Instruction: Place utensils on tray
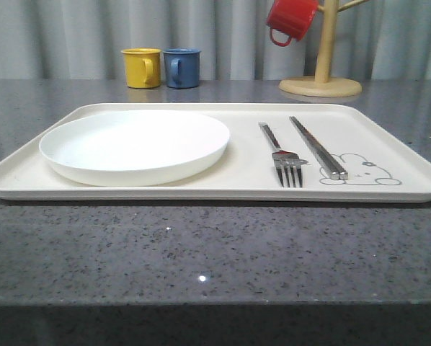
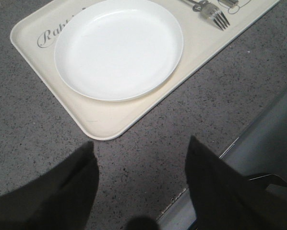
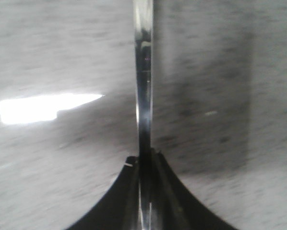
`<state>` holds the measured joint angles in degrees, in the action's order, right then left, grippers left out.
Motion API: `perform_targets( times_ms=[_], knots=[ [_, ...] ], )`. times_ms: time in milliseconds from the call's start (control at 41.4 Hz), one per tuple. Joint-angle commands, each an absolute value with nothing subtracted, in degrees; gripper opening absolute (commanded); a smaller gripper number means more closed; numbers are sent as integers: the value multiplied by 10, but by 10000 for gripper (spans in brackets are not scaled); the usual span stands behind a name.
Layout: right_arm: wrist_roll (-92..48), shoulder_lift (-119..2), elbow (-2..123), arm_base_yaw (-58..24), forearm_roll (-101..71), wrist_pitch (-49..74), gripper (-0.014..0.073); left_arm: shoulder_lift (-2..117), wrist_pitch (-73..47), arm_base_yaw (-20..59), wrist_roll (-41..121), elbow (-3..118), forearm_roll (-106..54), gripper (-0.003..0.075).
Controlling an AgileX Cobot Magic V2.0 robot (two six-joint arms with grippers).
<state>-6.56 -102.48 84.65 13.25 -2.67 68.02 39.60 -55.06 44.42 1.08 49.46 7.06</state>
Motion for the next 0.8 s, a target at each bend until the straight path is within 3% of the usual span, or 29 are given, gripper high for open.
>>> perform_targets(
  times_ms=[0,411,773],
  knots=[
    [-73,-970,869,103,-61,701,38,397,-514,448,7,508,75,386],
    [46,-952,869,-91,-136,701,38,397,-514,448,7,508,75,386],
    [116,-1000,869,-108,-137,640,38,397,-514,448,7,508,75,386]
  ],
)
